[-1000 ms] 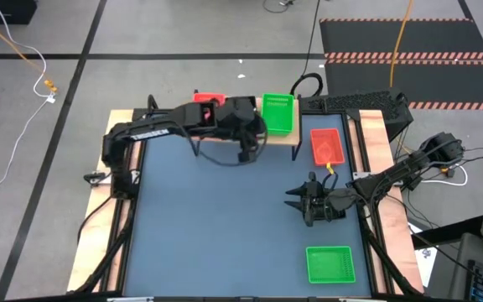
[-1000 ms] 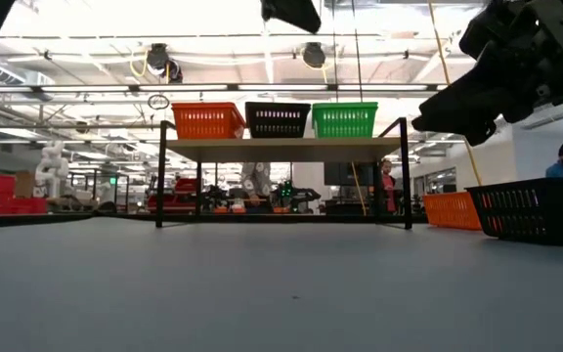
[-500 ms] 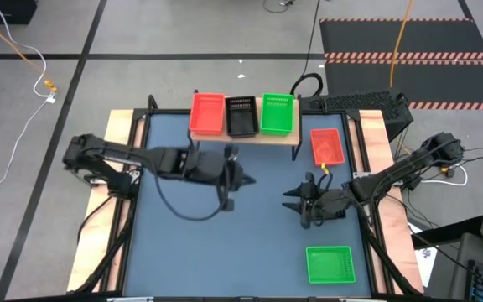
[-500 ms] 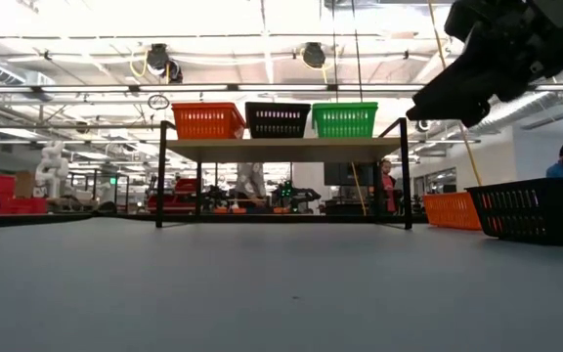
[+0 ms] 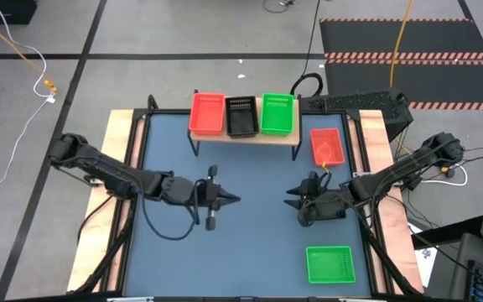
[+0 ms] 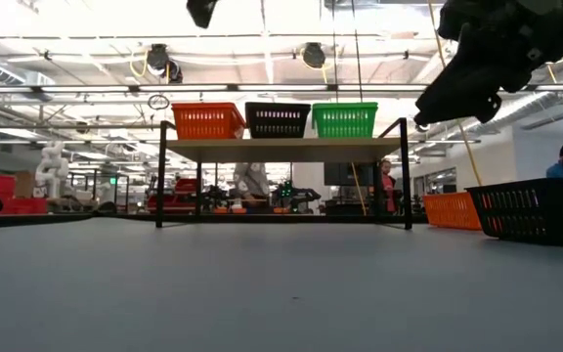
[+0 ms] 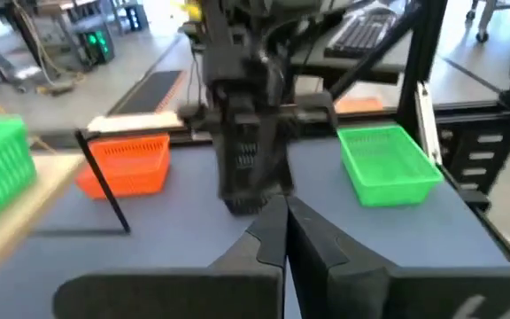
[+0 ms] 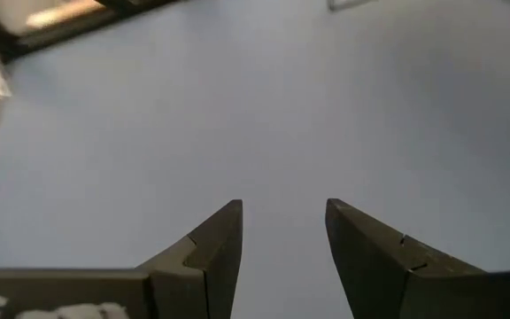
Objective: Stack baskets on shelf by color
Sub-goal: Stack the orange bin on the other orange bins on the shelf
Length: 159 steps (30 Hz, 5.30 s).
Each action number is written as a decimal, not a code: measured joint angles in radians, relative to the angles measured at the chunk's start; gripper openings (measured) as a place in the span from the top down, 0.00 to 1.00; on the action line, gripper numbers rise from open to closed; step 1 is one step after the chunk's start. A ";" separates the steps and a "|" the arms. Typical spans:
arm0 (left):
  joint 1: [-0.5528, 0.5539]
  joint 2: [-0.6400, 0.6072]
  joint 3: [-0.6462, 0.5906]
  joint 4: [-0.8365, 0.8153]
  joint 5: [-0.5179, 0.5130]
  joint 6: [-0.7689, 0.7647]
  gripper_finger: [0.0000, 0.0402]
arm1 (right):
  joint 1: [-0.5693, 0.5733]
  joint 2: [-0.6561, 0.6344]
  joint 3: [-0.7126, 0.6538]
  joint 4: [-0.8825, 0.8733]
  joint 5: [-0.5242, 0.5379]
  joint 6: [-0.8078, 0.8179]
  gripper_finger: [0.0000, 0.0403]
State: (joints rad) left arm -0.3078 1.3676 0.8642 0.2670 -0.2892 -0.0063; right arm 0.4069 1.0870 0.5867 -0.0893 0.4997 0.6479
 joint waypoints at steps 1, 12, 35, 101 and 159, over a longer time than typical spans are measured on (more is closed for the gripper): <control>-0.005 -0.008 -0.026 0.008 -0.001 -0.013 0.99 | 0.000 0.000 0.021 -0.049 0.006 0.021 0.61; -0.022 -0.003 -0.281 0.197 -0.081 -0.239 0.99 | 0.000 0.000 0.185 -0.575 0.020 0.316 0.62; -0.067 0.230 -0.229 0.342 -0.071 -0.290 0.99 | -0.007 0.000 0.203 -1.016 -0.027 0.433 0.75; 0.046 0.625 0.426 0.092 0.099 0.048 0.55 | -0.006 0.000 0.202 -0.700 -0.086 0.128 0.75; 0.215 1.067 1.069 -0.138 0.382 0.328 0.54 | -0.007 -0.001 0.103 -0.763 -0.082 -0.197 0.75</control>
State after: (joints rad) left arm -0.0925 2.4344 1.9328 0.1291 0.0930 0.3221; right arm 0.3996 1.0863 0.6898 -0.8523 0.4179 0.4513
